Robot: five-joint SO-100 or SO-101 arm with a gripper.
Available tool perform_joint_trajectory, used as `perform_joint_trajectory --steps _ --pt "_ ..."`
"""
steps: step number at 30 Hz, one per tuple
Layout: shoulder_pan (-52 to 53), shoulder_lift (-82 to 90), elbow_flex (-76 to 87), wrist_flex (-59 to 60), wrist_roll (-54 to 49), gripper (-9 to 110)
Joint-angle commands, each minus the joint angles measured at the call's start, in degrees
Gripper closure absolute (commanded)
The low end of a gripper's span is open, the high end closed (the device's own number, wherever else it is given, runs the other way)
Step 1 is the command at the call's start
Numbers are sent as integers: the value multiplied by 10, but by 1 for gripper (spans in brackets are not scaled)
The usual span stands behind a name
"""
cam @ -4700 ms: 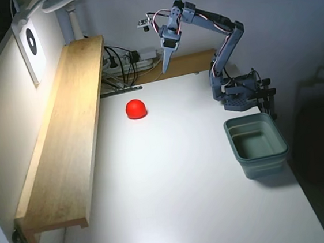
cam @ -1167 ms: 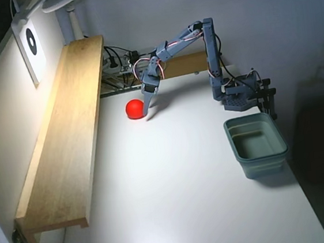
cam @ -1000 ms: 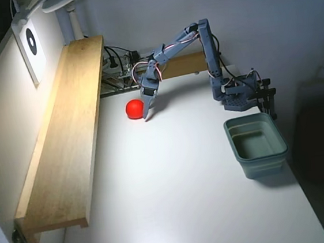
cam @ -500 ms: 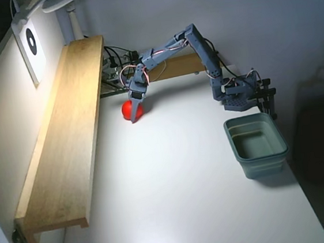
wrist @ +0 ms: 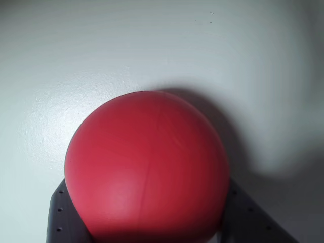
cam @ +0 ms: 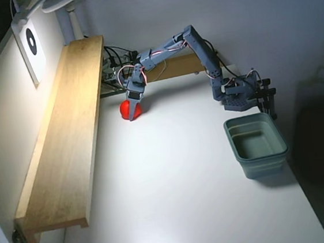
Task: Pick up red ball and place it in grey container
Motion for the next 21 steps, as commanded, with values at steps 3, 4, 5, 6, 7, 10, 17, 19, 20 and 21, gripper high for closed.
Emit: perform_joint_trajectory --steps 3,4,5,6,7,10,17,19,20,21 --pt "10 5 -21 6 1 78" --pt "10 5 -21 6 1 78" --pt "10 5 -21 6 1 78" --pt "10 5 -21 6 1 78" --pt "10 5 -21 6 1 78" --pt "10 5 -21 6 1 78" --pt "10 41 33 -11 1 78" --pt "10 82 91 -28 1 78" --pt "10 96 110 -33 1 78" --pt "10 117 137 -40 1 78"
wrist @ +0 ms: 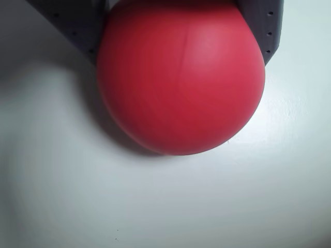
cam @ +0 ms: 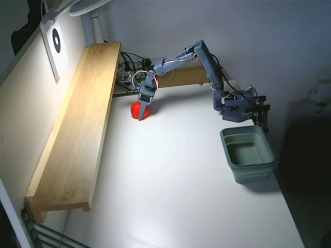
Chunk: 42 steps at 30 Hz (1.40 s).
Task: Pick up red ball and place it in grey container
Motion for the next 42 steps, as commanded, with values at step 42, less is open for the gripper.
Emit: perform_joint_trajectory --steps 42 --pt "12 338 99 220 1 78"
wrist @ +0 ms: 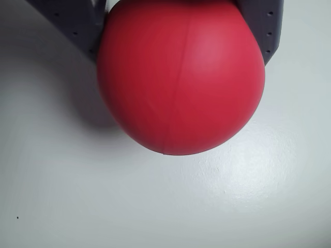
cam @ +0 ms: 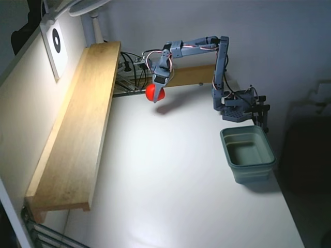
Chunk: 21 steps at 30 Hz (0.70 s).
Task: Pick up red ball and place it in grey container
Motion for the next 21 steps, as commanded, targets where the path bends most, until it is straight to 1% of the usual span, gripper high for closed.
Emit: perform_joint_trajectory --steps 1,21 --pt "12 25 -26 7 1 78" --pt "21 25 -26 7 1 78"
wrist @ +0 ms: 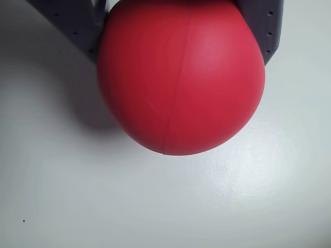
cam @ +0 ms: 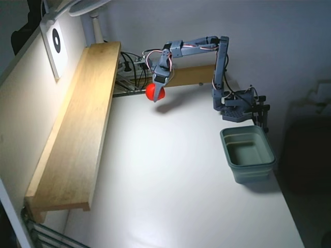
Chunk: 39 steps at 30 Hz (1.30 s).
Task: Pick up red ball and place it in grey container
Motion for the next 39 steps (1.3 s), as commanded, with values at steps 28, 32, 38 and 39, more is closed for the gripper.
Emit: perform_joint_trajectory --steps 28,32,38,39 --pt "10 356 125 187 1 78" --pt "10 332 51 237 1 78" --pt "10 298 -37 291 1 78" --pt "10 296 -43 295 1 78"
